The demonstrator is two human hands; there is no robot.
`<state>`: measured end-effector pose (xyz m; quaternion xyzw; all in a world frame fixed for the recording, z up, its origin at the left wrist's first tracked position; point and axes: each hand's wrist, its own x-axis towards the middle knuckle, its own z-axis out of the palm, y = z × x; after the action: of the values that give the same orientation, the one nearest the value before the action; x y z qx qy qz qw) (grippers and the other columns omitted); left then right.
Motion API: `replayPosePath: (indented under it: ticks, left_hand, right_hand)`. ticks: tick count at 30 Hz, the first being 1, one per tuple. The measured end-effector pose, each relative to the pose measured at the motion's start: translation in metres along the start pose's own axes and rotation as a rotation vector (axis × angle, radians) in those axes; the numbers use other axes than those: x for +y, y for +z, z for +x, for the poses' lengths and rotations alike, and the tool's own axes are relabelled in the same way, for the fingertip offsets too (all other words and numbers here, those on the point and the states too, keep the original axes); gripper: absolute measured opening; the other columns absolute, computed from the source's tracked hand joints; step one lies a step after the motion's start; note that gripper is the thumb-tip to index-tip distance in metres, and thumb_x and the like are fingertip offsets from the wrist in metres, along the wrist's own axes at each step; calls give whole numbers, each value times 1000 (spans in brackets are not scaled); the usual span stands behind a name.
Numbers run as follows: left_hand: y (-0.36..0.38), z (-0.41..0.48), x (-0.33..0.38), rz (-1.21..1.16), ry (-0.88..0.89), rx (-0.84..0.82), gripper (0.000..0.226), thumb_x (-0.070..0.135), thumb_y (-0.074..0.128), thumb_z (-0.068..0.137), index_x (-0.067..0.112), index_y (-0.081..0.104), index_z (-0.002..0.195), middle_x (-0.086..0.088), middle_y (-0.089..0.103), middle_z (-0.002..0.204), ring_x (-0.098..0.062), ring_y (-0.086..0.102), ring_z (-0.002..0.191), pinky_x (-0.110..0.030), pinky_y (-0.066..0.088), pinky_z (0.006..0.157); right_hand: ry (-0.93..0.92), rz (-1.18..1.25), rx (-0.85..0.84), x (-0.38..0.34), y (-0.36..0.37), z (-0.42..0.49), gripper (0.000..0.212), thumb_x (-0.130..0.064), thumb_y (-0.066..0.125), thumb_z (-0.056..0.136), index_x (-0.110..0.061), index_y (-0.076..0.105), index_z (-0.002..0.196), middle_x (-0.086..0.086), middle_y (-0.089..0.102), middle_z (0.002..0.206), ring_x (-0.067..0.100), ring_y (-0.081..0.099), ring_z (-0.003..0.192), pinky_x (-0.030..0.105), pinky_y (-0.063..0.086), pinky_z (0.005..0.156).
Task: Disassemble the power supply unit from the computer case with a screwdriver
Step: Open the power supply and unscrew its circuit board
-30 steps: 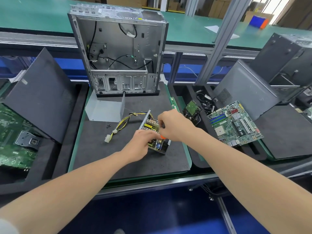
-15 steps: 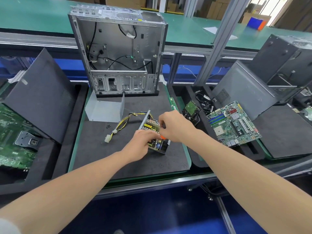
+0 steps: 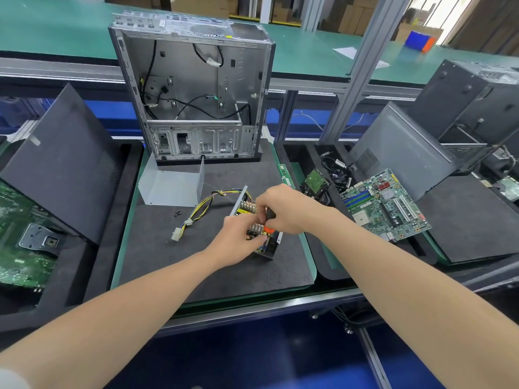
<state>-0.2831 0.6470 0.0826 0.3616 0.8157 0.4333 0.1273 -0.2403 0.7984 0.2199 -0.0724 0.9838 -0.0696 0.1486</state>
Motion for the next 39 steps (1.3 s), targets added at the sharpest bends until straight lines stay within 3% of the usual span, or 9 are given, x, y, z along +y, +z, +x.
replayPosePath:
  ticks: [6, 10, 14, 18, 23, 27, 30, 36, 39]
  left_hand:
    - [-3, 13, 6, -107, -87, -45, 20, 31, 84, 87, 40, 66, 86, 20, 70, 89, -8, 57, 91, -17, 40, 75]
    - [-2, 18, 7, -68, -114, -29, 20, 36, 86, 84, 23, 78, 98, 12, 77, 94, -13, 64, 99, -34, 47, 90]
    - [-6, 20, 5, -73, -81, -66, 13, 41, 84, 86, 41, 76, 97, 19, 76, 94, 0, 65, 96, -25, 47, 86]
    - [-15, 21, 3, -84, -24, -91, 10, 44, 77, 91, 50, 70, 87, 34, 67, 77, 13, 56, 70, -7, 38, 62]
    - [-12, 23, -7, -35, -48, -98, 18, 56, 75, 88, 38, 71, 89, 15, 71, 84, 1, 55, 72, -18, 41, 64]
    - [-14, 22, -5, -45, 42, -109, 11, 47, 76, 92, 54, 68, 91, 34, 66, 78, 7, 54, 66, -9, 37, 61]
    - [-13, 22, -4, -60, 36, -103, 8, 42, 80, 91, 38, 76, 97, 32, 70, 83, 11, 57, 71, -8, 38, 66]
    - [-10, 22, -3, -110, -1, -92, 9, 42, 80, 90, 46, 72, 90, 16, 74, 90, 2, 59, 80, -13, 42, 72]
    - [-8, 22, -3, -96, 14, -90, 17, 45, 79, 90, 53, 65, 85, 15, 73, 92, -7, 63, 87, -23, 47, 79]
  right_hand:
    - [-77, -45, 1, 1, 0, -1, 22, -22, 72, 85, -17, 59, 101, 1, 59, 94, 24, 59, 91, 41, 53, 76]
    - [271, -266, 255, -8, 9, 2, 42, -55, 49, 99, -15, 45, 89, 1, 37, 69, 31, 48, 71, 34, 37, 58]
    - [395, -95, 91, -14, 7, 13, 35, -43, 55, 100, -12, 46, 86, 6, 50, 79, 32, 55, 75, 33, 39, 59]
    - [260, -60, -36, -10, -3, 19, 25, -28, 65, 91, -11, 48, 83, 7, 54, 78, 30, 57, 69, 29, 34, 49]
    - [-122, -107, -173, 6, -19, 13, 17, -11, 72, 82, -19, 62, 94, -4, 56, 86, 12, 52, 72, 26, 38, 56]
    - [-348, -268, -207, 15, -23, 14, 23, 7, 66, 76, -16, 69, 76, 5, 50, 98, 16, 45, 85, 22, 41, 67]
    - [-356, -233, -160, 18, -16, 10, 21, 7, 67, 75, -14, 70, 77, 4, 48, 99, 15, 42, 91, 27, 33, 68]
    - [121, -230, 110, 1, -2, 2, 37, -53, 55, 96, -17, 49, 100, 0, 48, 89, 30, 63, 87, 35, 44, 64]
    - [422, -247, 123, -15, 7, 8, 43, -53, 40, 104, -14, 57, 99, 9, 56, 88, 36, 67, 89, 38, 46, 67]
